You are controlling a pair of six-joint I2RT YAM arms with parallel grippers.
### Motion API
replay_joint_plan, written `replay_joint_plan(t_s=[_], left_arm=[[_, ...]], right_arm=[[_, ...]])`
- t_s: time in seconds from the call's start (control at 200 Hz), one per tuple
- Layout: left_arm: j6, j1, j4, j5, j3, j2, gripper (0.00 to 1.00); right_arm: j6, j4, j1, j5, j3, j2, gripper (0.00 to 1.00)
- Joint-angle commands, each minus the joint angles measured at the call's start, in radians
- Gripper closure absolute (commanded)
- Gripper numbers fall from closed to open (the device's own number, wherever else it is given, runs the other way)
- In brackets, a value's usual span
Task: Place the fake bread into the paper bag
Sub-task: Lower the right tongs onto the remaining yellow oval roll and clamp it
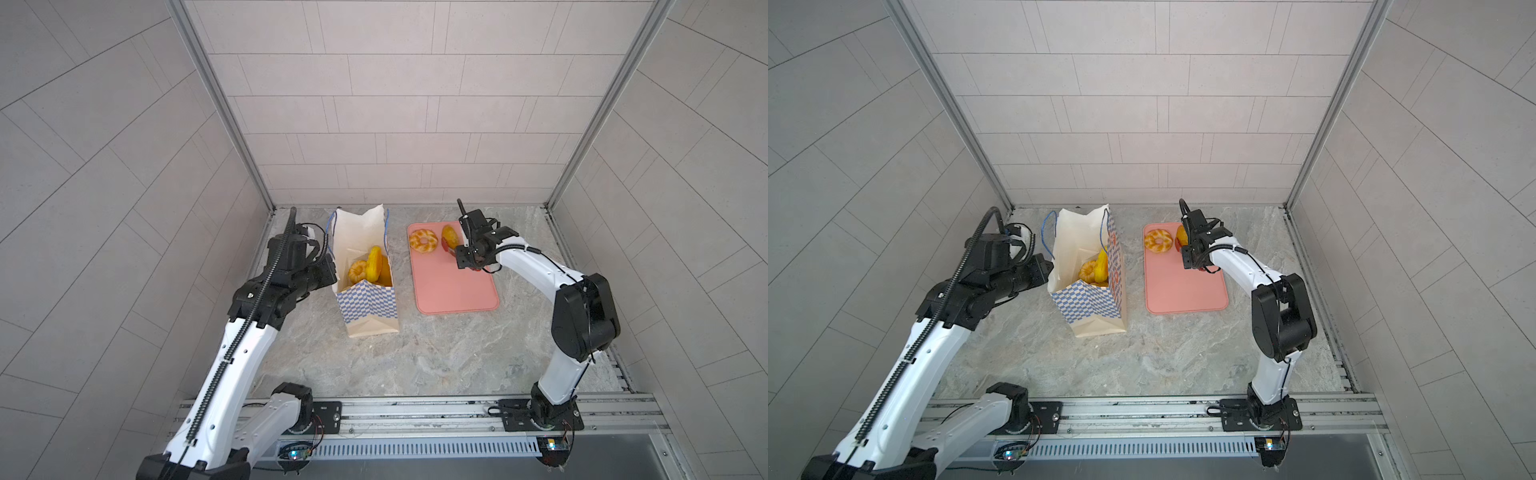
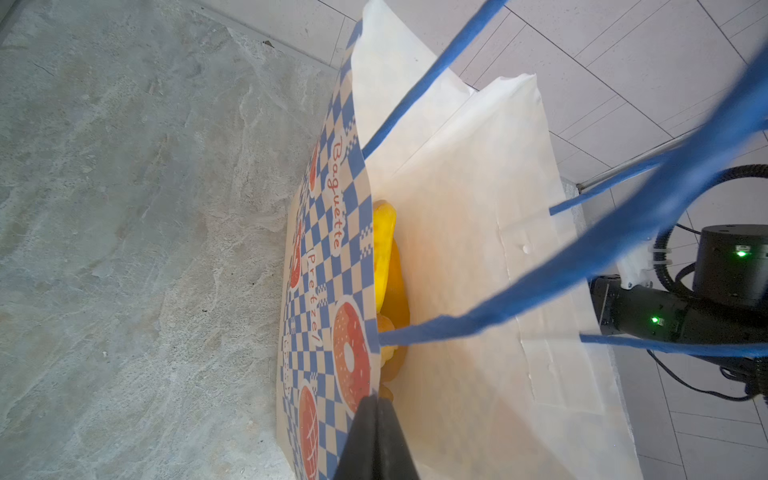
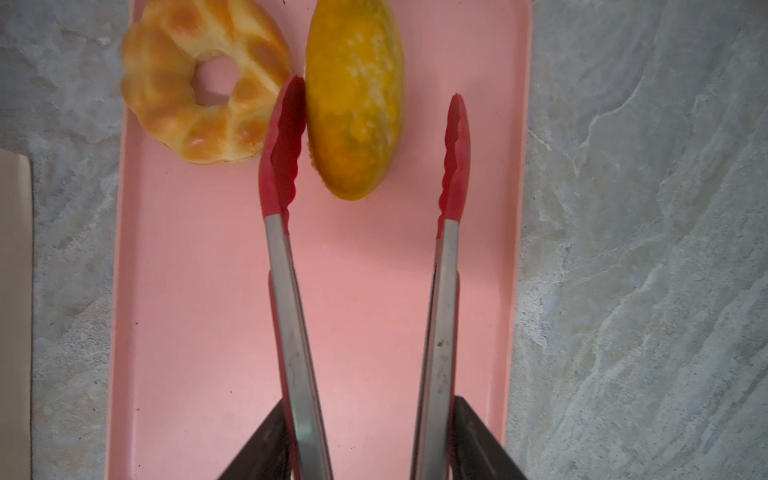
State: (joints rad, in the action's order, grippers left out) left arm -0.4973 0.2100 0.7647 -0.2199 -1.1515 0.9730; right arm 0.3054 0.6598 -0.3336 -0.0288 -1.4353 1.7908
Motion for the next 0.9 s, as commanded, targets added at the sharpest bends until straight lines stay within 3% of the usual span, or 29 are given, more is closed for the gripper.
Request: replay_joint_plan(t_s=[0.0, 0.69, 0.891], left_arm=[[0.013, 0.0, 0.015, 0.01, 0.004, -0.007, 0.93], [0.017, 0.001, 0.008, 0.016, 0.003, 0.013, 0.93], [0.014, 0.002, 0.008, 0.014, 0.0, 0.009, 0.93]], right_arm=[[0.021, 0.022, 0.009, 0.009, -0.055, 0.022, 0.44], [0.044, 0.049, 0.013, 0.02, -0.093, 0.051, 0.5], [0.044, 0.05, 0.013, 0.009, -0.082, 0.029, 0.57]])
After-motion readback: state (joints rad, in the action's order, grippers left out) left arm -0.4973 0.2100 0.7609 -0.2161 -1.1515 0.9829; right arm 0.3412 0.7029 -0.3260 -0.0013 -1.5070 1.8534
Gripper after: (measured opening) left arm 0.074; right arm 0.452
